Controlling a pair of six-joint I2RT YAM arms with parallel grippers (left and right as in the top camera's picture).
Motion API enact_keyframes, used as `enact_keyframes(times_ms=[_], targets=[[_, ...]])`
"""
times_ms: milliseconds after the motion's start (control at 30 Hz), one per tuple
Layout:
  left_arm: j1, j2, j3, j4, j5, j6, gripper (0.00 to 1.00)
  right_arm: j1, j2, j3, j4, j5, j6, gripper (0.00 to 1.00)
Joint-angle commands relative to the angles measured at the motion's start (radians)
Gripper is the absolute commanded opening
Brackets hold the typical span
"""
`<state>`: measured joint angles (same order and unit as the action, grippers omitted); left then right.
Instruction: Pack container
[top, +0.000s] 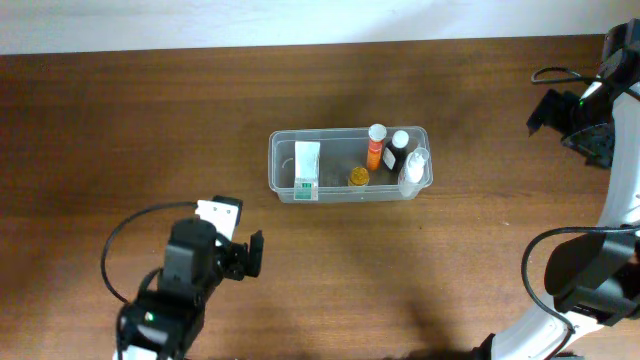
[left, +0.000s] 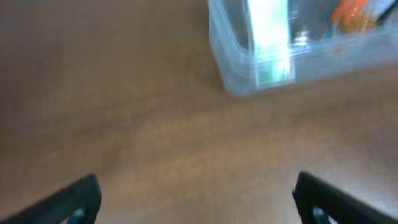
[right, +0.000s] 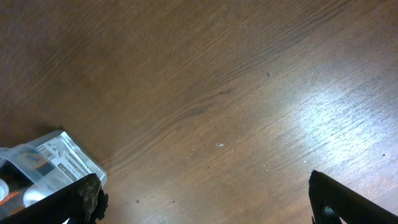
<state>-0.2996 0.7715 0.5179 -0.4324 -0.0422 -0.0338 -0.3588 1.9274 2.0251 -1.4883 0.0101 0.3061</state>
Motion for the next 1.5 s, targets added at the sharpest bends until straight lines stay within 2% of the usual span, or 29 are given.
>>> enact_keyframes(times_ms=[0,133,233,567,933,1233,1467], targets=[[0.002,-0.095,-0.109,0.129,-0.007,0.027,0.99,-0.003,-0.007,0.002,0.000,0.001,0.002,0.98],[0.002,-0.217,-0.233,0.326,-0.008,0.028,0.99,-0.003,-0.007,0.002,0.000,0.001,0.002,0.98],[0.002,-0.300,-0.307,0.411,-0.008,0.028,0.99,-0.003,-0.007,0.002,0.000,0.001,0.002,0.98],[0.066,-0.505,-0.473,0.487,0.004,0.030,0.99,-0.003,-0.007,0.002,0.000,0.001,0.002,0.98],[0.159,-0.639,-0.486,0.476,0.031,0.031,0.99,-0.003,-0.007,0.002,0.000,0.001,0.002,0.98],[0.227,-0.745,-0.488,0.337,0.031,0.031,0.99,-0.003,-0.007,0.002,0.000,0.001,0.002,0.99],[0.264,-0.767,-0.497,0.328,0.031,0.031,0.99,-0.003,-0.007,0.002,0.000,0.001,0.002,0.98]])
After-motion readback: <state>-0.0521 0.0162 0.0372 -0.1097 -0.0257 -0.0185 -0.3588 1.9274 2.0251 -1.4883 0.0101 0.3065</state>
